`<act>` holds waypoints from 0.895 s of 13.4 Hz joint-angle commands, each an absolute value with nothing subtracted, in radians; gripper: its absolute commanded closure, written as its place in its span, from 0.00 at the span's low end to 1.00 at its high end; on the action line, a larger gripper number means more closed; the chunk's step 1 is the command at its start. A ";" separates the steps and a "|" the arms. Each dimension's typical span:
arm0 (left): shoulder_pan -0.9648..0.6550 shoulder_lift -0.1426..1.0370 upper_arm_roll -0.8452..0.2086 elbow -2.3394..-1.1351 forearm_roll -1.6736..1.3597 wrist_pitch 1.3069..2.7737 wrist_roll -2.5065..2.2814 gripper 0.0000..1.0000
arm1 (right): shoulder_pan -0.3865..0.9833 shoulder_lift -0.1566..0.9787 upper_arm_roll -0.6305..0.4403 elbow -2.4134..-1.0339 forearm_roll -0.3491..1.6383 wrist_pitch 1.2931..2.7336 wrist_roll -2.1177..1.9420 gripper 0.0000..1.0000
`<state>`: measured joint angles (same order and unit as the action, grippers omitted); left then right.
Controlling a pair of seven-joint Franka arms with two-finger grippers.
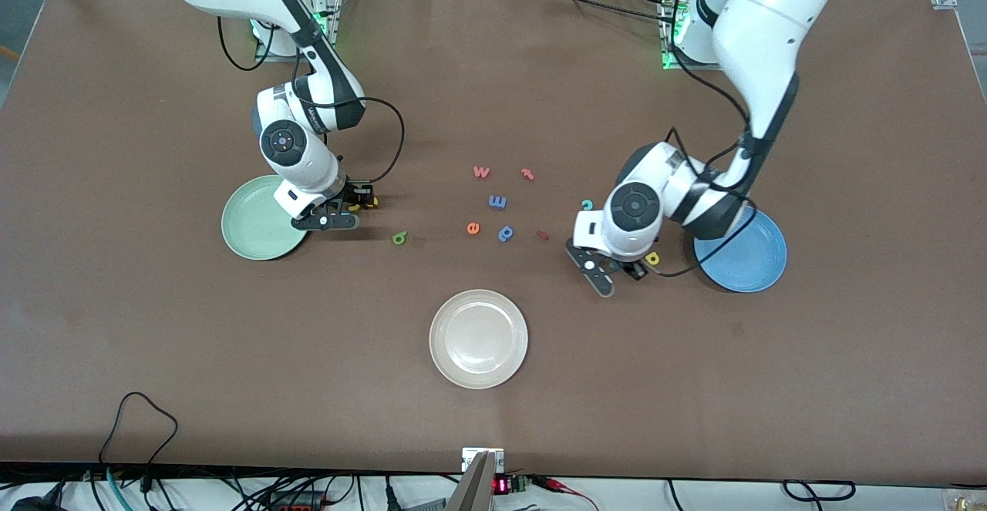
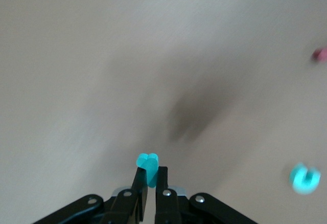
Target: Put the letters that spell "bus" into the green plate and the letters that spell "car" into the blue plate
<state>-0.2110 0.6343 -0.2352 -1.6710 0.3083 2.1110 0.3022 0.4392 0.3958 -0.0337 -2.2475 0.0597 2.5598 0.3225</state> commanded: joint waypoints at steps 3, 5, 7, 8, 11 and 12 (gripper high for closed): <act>-0.094 0.512 -0.239 -1.709 0.328 1.832 0.319 0.90 | 0.445 0.425 -0.038 -2.240 0.054 2.594 0.327 0.34; 0.010 0.511 -0.242 -1.755 0.330 1.856 0.321 0.90 | 0.446 0.426 -0.038 -2.240 0.054 2.594 0.327 0.34; 0.066 0.514 -0.241 -1.837 0.328 1.970 0.319 0.90 | 0.445 0.425 -0.038 -2.240 0.054 2.594 0.325 0.34; 0.096 0.515 -0.241 -1.874 0.328 2.030 0.319 0.88 | 0.440 0.417 -0.038 -2.238 0.054 2.591 0.324 0.34; 0.106 0.488 -0.244 -1.896 0.328 2.043 0.305 0.01 | 0.436 0.407 -0.038 -2.238 0.054 2.586 0.322 0.34; 0.107 0.465 -0.251 -1.905 0.325 2.036 0.304 0.00 | 0.434 0.403 -0.038 -2.238 0.054 2.586 0.322 0.35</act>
